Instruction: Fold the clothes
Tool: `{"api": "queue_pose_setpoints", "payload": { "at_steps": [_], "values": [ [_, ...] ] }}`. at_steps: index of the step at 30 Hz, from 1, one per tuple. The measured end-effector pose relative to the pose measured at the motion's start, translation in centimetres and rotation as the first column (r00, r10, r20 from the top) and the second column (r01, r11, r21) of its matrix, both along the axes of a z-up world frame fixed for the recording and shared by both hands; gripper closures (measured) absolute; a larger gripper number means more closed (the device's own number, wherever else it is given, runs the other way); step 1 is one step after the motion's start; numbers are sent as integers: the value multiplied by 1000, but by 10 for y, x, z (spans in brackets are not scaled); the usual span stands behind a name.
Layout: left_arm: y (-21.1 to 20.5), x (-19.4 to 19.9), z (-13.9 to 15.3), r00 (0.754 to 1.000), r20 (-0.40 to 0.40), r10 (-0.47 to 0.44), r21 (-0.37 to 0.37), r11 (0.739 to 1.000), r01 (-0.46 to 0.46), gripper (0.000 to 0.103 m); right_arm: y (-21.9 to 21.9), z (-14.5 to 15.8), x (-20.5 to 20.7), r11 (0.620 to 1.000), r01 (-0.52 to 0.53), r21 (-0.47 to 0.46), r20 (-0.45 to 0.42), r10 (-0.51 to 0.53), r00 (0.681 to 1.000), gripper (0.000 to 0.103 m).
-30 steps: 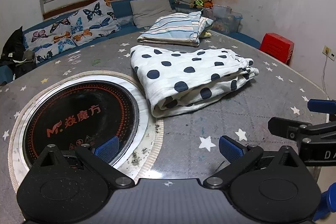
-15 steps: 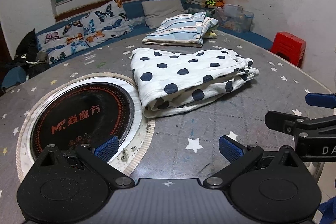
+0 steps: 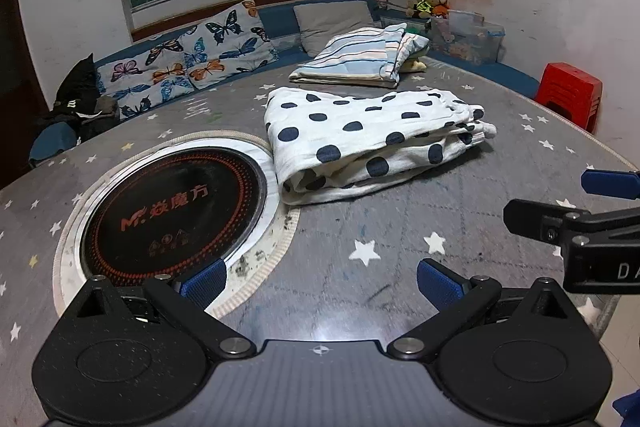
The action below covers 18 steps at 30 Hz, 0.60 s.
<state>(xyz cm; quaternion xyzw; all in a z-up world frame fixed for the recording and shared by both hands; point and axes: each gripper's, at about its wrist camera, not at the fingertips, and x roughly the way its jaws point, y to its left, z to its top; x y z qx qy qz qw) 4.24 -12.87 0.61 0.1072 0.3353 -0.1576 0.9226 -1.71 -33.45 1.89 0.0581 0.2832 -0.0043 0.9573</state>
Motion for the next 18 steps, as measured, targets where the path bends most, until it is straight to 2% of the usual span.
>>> {"api": "queue_pose_setpoints", "payload": {
  "at_steps": [10, 18],
  "values": [
    [-1, -22, 1, 1000, 11, 17, 16, 1000, -17, 0, -1, 2, -6, 1000, -29, 1, 11, 29, 1000, 0],
    [-2, -7, 1, 1000, 6, 17, 21, 1000, -18, 0, -1, 0, 2, 999, -42, -1, 3, 42, 999, 0]
  ]
}}
